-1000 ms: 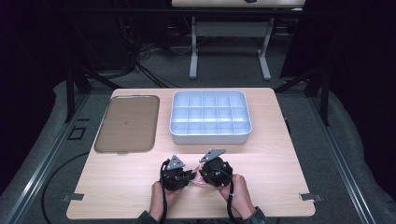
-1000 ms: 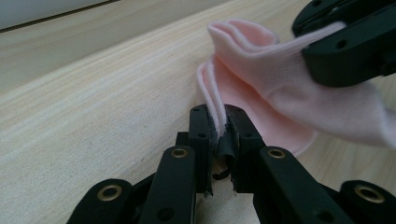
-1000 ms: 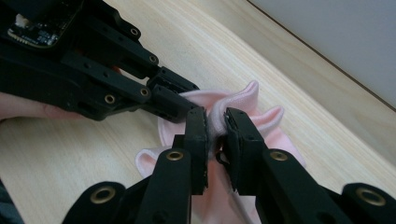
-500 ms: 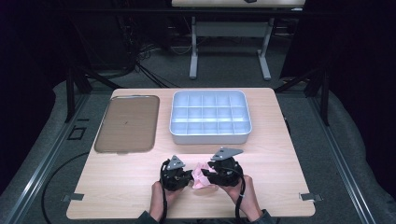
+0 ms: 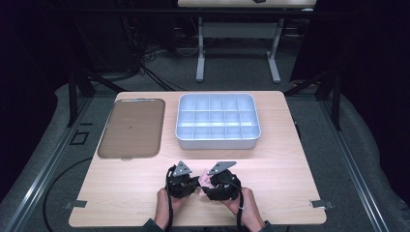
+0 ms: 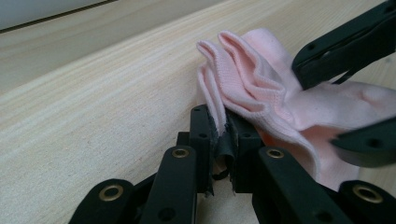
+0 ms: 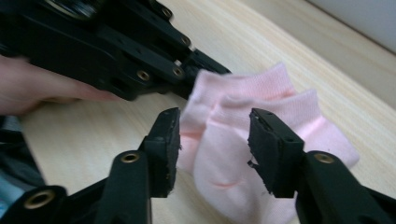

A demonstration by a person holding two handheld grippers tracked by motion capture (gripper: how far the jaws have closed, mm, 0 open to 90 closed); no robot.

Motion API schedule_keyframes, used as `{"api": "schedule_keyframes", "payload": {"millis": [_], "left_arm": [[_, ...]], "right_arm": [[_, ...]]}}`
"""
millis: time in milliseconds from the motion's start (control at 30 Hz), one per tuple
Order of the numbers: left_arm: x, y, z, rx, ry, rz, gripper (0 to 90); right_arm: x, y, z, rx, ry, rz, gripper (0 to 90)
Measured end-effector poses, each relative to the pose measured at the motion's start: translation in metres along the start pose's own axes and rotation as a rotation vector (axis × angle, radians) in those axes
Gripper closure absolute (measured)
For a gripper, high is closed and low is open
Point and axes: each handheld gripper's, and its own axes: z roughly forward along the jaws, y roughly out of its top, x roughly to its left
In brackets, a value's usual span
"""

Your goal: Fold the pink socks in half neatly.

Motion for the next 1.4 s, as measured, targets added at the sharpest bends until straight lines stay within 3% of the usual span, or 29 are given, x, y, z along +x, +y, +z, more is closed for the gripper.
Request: {"api": "schedule_keyframes", "payload": {"millis": [267,533,733,967,1233,1400], "left_arm": [[-0.001,0.0,0.0,0.002,0.003,0.008,83.7],[-0.001,0.0,0.0,0.002,0.005,0.011,84.2],[-0.002,0.0,0.0,0.0,0.005,0.009,84.2],[-0.002,0.0,0.0,-0.001,0.006,0.009,84.2],[-0.002,0.0,0.0,0.0,0.007,0.009,84.2],[-0.002,0.0,0.0,0.001,0.008,0.01,84.2]], "right_arm": [[-0.002,-0.007,0.01,0.027,-0.028,0.003,87.6],[-0.003,-0.009,0.008,0.005,-0.028,0.012,88.9],[-0.002,-0.005,-0.004,-0.069,-0.022,0.011,89.0],[0.007,0.001,-0.011,-0.123,0.019,-0.015,89.0],[0.008,-0.006,0.006,-0.084,0.101,-0.073,89.0],[0.006,-0.011,0.012,-0.078,0.135,-0.078,87.0]]}}
